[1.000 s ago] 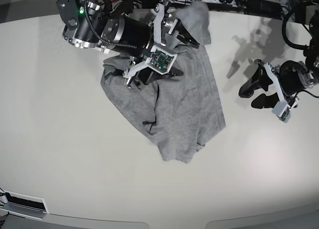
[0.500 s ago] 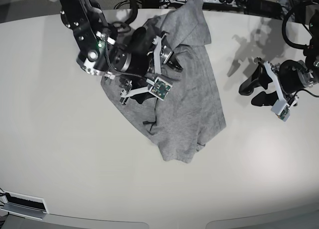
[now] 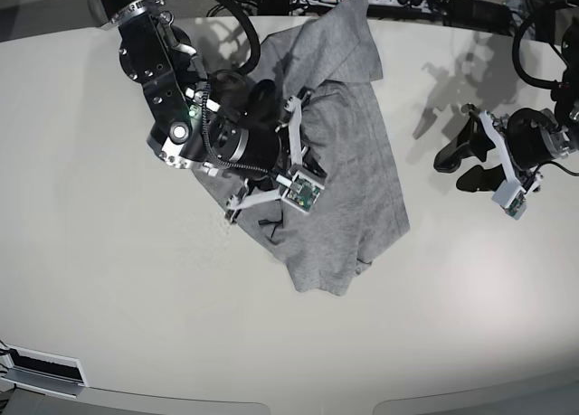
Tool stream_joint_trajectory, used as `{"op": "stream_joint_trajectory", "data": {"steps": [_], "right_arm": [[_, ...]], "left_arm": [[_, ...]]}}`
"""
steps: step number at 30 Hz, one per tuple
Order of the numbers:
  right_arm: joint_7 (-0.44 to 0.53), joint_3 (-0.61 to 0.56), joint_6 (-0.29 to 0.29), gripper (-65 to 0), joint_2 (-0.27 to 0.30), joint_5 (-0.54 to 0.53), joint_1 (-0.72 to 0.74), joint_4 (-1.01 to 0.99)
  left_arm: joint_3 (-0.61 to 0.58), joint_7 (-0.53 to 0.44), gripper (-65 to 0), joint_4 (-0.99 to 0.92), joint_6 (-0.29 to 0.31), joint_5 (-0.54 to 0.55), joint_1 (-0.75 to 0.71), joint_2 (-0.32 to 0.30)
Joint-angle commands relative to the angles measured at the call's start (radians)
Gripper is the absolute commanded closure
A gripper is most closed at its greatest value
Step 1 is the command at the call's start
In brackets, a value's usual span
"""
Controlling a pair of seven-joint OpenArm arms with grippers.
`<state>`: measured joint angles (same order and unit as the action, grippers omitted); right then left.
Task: Layout the t-shirt on the table in an organized manner, then fold the t-shirt properly
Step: 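Drag the grasped shirt edge with the right gripper away from the pile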
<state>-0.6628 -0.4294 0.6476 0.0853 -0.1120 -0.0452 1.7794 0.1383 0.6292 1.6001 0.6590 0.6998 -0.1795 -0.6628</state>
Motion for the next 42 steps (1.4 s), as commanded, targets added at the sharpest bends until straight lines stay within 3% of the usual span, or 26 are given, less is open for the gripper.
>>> {"op": "stream_joint_trajectory", "data": {"steps": [1,2,5,7,11,12,15,16,20,25,28,31,35,38,42], "right_arm": [[0.002,0.002,0.003,0.0,-0.005,-0.014,0.008,0.027],[-0.009,0.002,0.011,-3.7,-0.005,-0.014,0.007,0.028],[-0.015,0.002,0.001,-30.4,-0.005,-0.013,0.004,0.008],[-0.009,0.002,-0.026,-38.1,-0.005,-0.008,0.005,-0.032],[0.041,0.002,-0.060,-36.2,-0.005,0.066,0.012,-0.134],[0.043,0.002,-0.060,-31.8,-0.005,0.068,0.012,-0.146],[0.042,0.002,-0.016,-5.0,-0.005,0.064,0.012,-0.146],[0.043,0.002,-0.003,0.0,-0.005,0.064,0.012,-0.143],[0.042,0.002,-0.012,0.0,-0.005,0.061,0.012,-0.083],[-0.018,0.002,-0.054,0.0,-0.005,0.061,0.011,0.157],[-0.101,0.010,-0.128,0.0,-0.004,0.067,0.006,0.272],[-0.101,0.041,-0.180,0.0,-0.005,0.108,0.006,0.285],[-0.098,0.118,-0.340,0.0,-0.004,0.211,0.007,0.285],[-0.102,0.213,-0.434,0.0,-0.004,0.229,0.006,0.285],[-0.118,0.350,-0.472,0.0,-0.001,0.214,0.006,0.285]], "left_arm": [[0.010,-0.022,-33.4,0.014,0.003,0.016,0.011,-0.019],[0.010,-0.022,-33.4,0.014,0.003,0.016,0.011,-0.019],[0.010,-0.022,-33.4,0.014,0.003,0.016,0.011,-0.019],[0.010,-0.022,-33.4,0.014,0.003,0.016,0.011,-0.018],[0.010,-0.022,-33.4,0.014,0.003,0.016,0.011,-0.018],[0.010,-0.023,-33.4,0.014,0.003,0.016,0.011,-0.019],[0.010,-0.023,-33.4,0.014,0.003,0.017,0.011,-0.018],[0.010,-0.023,-33.4,0.014,0.003,0.017,0.011,-0.018],[0.010,-0.023,-33.4,0.014,0.003,0.016,0.011,-0.019],[0.010,-0.022,-33.4,0.014,0.003,0.016,0.011,-0.019],[0.010,-0.018,-33.4,0.014,0.003,0.016,0.011,-0.019],[0.010,-0.018,-33.4,0.014,0.003,0.016,0.011,-0.019],[0.010,-0.019,-33.4,0.014,0.003,0.016,0.011,-0.019],[0.010,-0.019,-33.4,0.014,0.003,0.016,0.011,-0.019],[0.010,-0.019,-33.4,0.014,0.003,0.016,0.011,-0.019]]}}
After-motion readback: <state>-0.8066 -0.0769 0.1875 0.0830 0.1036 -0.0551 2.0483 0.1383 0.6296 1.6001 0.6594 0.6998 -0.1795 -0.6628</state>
